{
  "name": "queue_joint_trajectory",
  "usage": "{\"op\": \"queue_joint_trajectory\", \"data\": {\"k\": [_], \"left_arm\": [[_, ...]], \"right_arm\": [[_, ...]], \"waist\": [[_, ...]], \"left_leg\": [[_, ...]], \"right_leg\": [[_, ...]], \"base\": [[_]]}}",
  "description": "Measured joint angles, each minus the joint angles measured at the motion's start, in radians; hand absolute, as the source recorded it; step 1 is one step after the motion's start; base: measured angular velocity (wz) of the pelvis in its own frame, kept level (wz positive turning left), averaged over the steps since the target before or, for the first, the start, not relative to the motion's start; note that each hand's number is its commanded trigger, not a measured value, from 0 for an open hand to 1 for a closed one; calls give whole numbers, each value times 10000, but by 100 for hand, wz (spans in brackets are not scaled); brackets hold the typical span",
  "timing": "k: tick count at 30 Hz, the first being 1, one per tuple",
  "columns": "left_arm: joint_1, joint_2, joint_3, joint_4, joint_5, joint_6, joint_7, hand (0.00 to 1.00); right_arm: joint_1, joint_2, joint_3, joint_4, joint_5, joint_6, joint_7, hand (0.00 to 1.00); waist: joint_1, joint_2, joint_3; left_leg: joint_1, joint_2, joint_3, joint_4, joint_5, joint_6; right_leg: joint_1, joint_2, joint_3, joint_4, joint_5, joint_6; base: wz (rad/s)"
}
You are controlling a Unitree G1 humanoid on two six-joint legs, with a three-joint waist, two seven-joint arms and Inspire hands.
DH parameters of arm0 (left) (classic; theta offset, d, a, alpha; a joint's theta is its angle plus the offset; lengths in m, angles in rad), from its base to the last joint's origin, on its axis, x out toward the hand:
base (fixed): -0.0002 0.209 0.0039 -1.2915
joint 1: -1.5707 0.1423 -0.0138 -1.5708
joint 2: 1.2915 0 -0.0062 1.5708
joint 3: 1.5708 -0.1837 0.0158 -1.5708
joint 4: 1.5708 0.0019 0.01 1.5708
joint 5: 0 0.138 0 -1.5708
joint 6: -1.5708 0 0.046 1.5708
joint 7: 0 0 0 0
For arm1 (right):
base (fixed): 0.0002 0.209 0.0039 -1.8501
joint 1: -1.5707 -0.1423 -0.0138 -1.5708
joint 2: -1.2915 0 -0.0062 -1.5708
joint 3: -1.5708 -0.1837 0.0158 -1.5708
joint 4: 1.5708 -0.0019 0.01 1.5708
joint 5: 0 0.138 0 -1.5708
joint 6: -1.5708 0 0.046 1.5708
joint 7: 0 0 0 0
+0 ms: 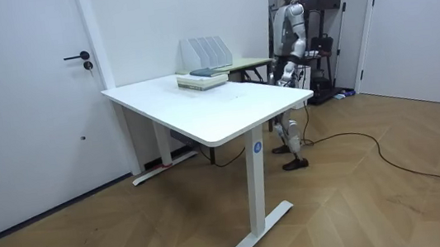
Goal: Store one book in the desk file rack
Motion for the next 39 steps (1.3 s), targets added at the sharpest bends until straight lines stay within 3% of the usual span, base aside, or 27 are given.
{"op": "queue_joint_trajectory", "data": {"k": [3, 7, 9, 12, 15, 21, 28, 33, 39], "left_arm": [[-340, 8, -152, -42, 576, -341, 292, 0], [-422, -32, -375, -471, 1495, -477, 363, 0], [-424, 24, -959, -1327, 1726, -500, 363, 0], [-459, 206, -2005, -2019, 2479, -619, 346, 0], [-513, 218, -2687, -2716, 3404, -699, 345, 0], [-516, 438, -3539, -3832, 4204, -657, 212, 0], [-537, 604, -3931, -5190, 4960, -713, 212, 0], [-617, 701, -3993, -6184, 5355, -705, 238, 0], [-693, 750, -4161, -6667, 5849, -651, 263, 0]], "right_arm": [[-81, -66, 21, -65, -156, -125, -93, 0], [-68, -75, -17, -114, -399, -307, -109, 0], [-173, -148, -13, -123, -507, -358, -101, 0], [-224, -238, 123, -71, -566, -440, -111, 0], [-300, -247, 136, -45, -569, -518, -112, 0], [-298, -275, 567, -83, -550, -513, -92, 0], [-453, -270, 863, 2, -507, -591, -99, 0], [-681, -260, 864, 135, -632, -613, -127, 0], [-688, -259, 867, 394, -616, -574, -326, 0]], "waist": [[-146, 11, -1], [-359, 59, -13], [-457, 75, 50], [-695, 109, 57], [-714, 119, 57], [-747, 127, 38], [-799, 80, 58], [-1057, 74, 56], [-1073, 81, 61]], "left_leg": [[-6, -5, 12, -17, 0, 0], [-74, -2, 12, -26, 0, 0], [-158, -4, 14, -54, 2, 2], [-143, -8, 8, -107, 3, 3], [-138, -7, 13, -137, 3, 2], [-275, -10, 3, -149, 3, 2], [-199, -9, -50, -186, 4, 2], [-295, -2, -52, -158, 8, 5], [-314, 5, -52, -159, 8, 6]], "right_leg": [[3, 3, -25, -10, 1, 2], [-100, 17, -10, 3, 9, 5], [-151, 11, -1, 53, 18, 11], [-109, 13, 6, 8, 21, 15], [-144, 31, 91, 2, 21, 14], [-312, 38, 131, 0, 23, 14], [-204, 35, 61, -29, 25, 15], [-126, 27, -120, -198, 100, 22], [-126, 23, -177, -209, 103, 23]], "base": [[0], [0], [0], [-1], [-8], [-3], [2], [10], [1]]}}
